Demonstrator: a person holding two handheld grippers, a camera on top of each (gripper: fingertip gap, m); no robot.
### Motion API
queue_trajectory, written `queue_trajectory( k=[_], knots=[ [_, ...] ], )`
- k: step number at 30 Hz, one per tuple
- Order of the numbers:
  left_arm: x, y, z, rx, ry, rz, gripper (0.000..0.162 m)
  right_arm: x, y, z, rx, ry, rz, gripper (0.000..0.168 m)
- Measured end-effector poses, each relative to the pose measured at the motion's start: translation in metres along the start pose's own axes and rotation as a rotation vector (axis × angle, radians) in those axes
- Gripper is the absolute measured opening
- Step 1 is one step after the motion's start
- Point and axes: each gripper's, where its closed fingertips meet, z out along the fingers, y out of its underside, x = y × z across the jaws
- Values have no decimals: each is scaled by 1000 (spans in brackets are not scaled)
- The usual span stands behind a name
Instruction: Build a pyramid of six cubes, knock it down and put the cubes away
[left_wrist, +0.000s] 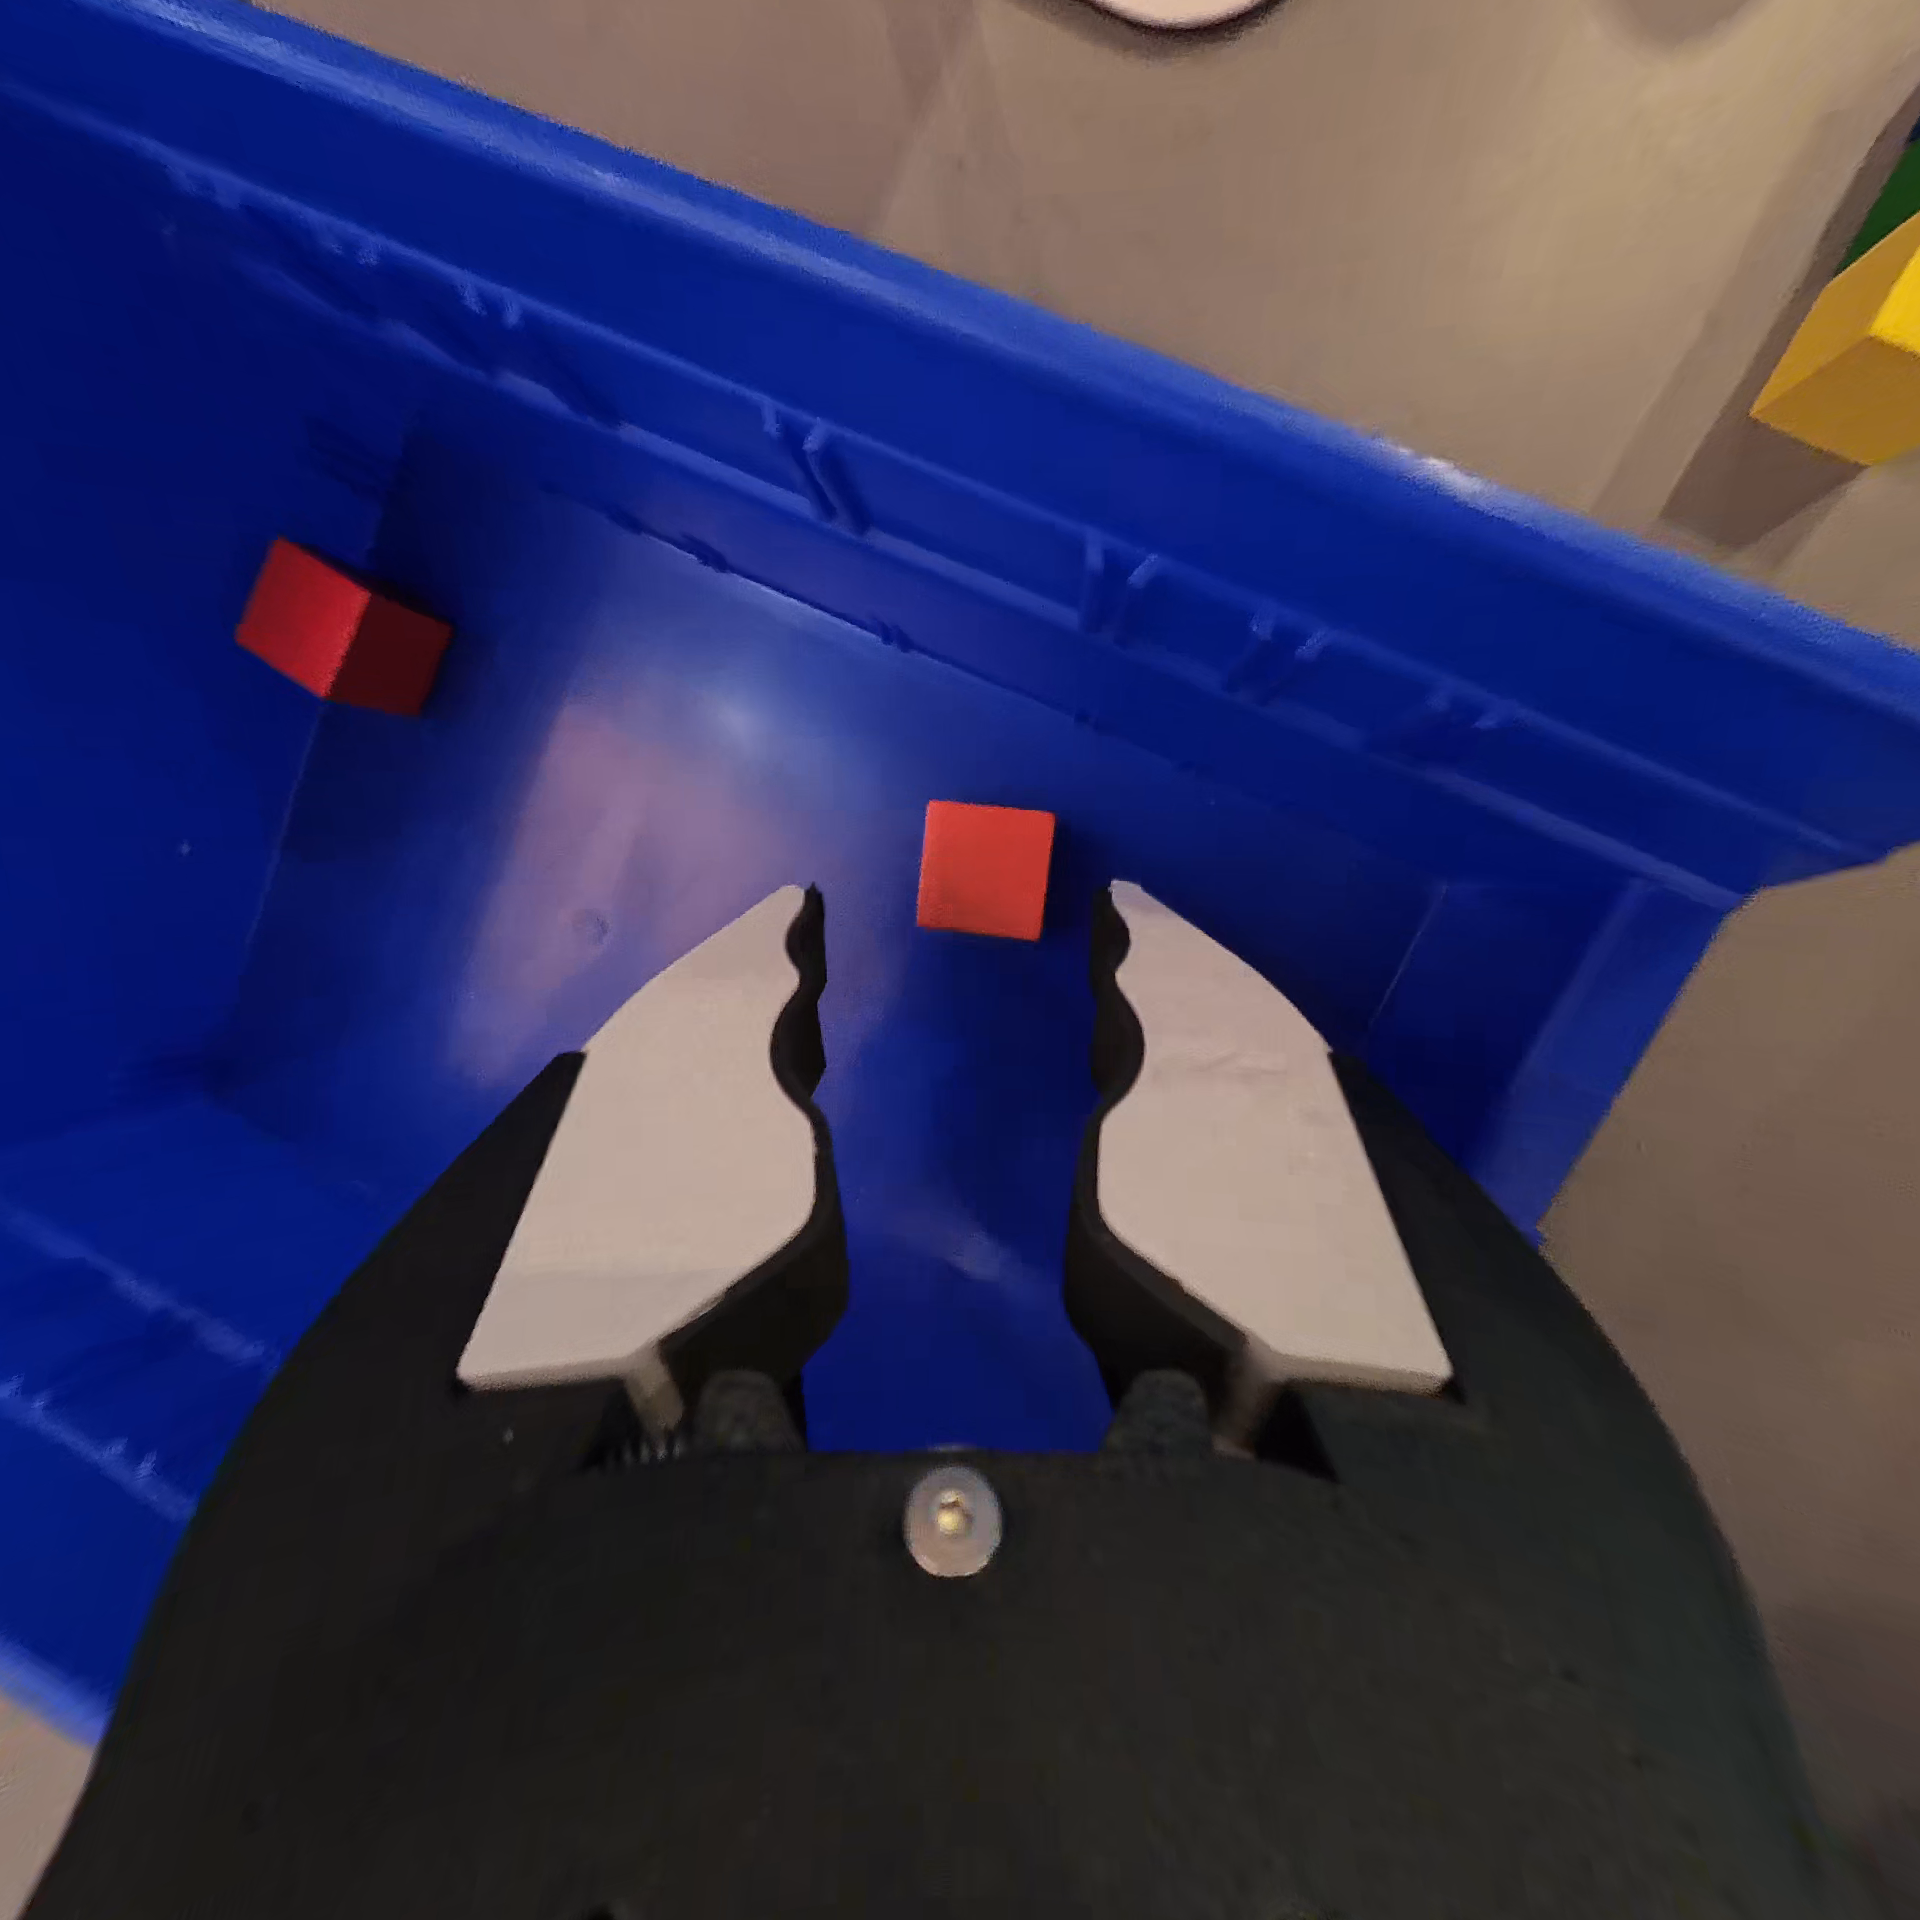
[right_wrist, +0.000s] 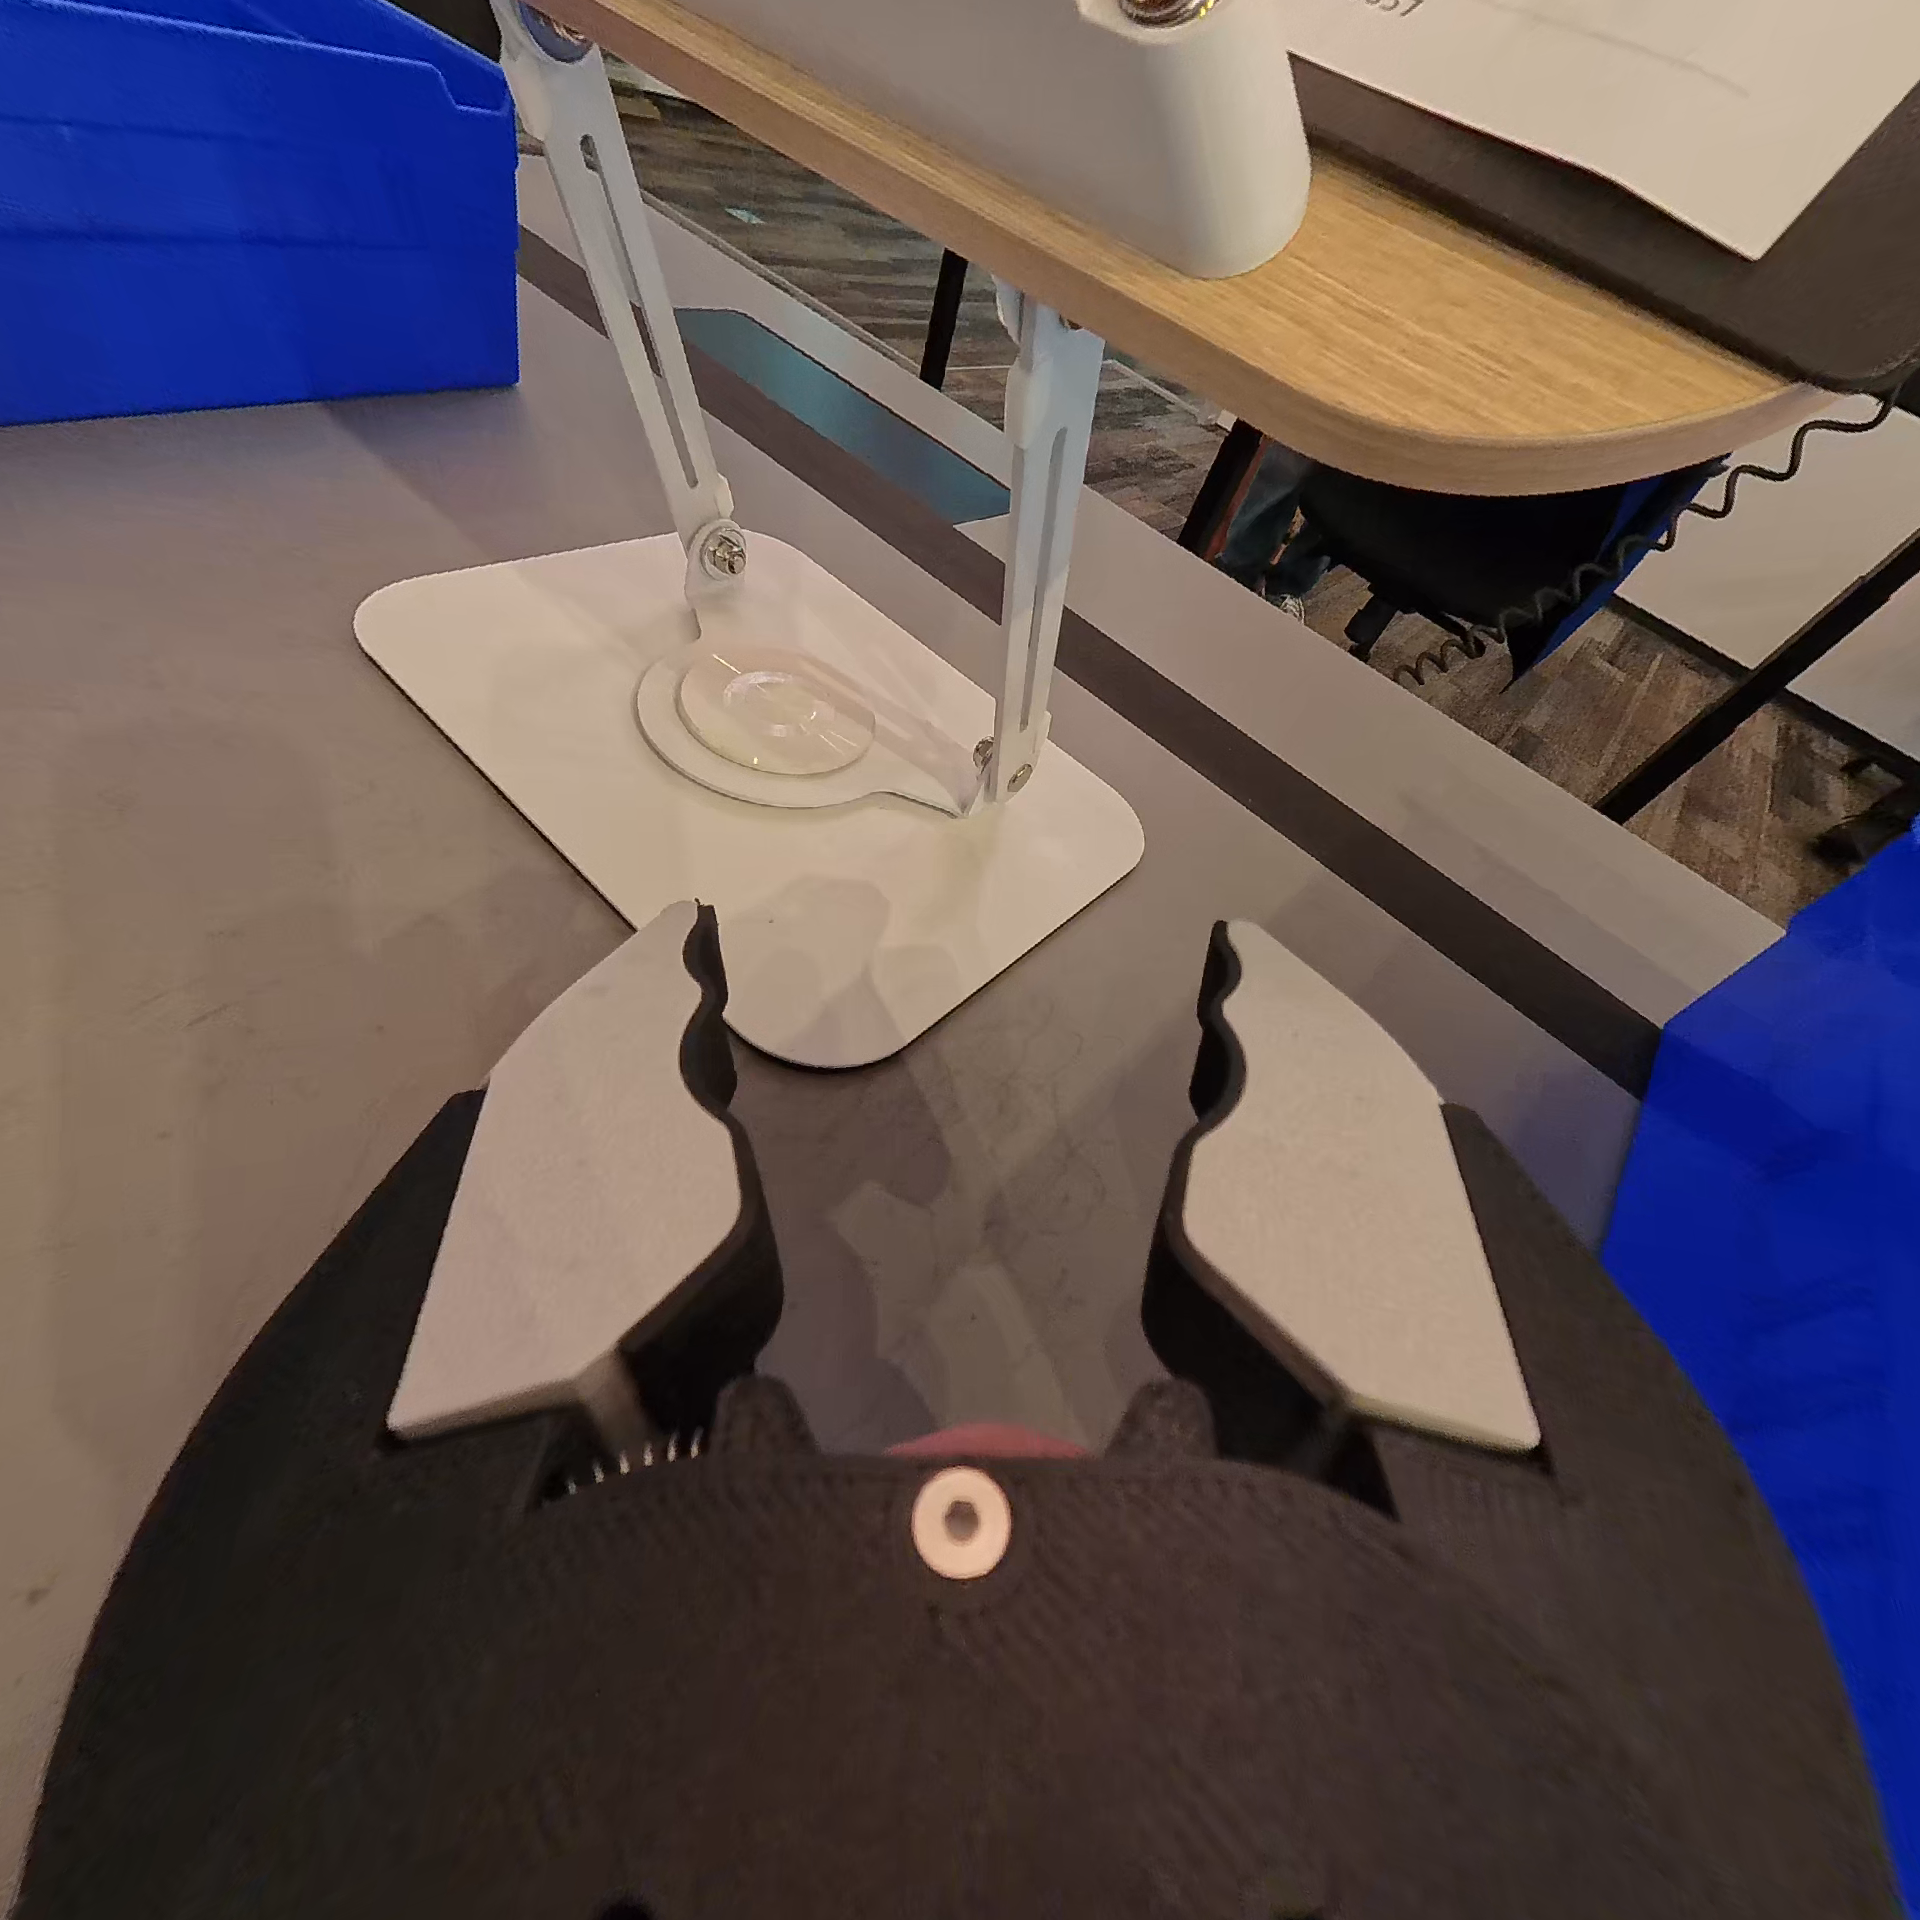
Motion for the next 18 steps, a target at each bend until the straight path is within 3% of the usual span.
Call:
queue_trajectory(
  k=[11, 18],
  knots=[
    [26, -2, -78, 151, -200, -36, 46, -12, -3, 2, 2, -30, -22, 88],
    [60, -12, -89, 221, -230, -6, 45, -27, -5, 1, 8, -79, -56, 87]
  ],
)
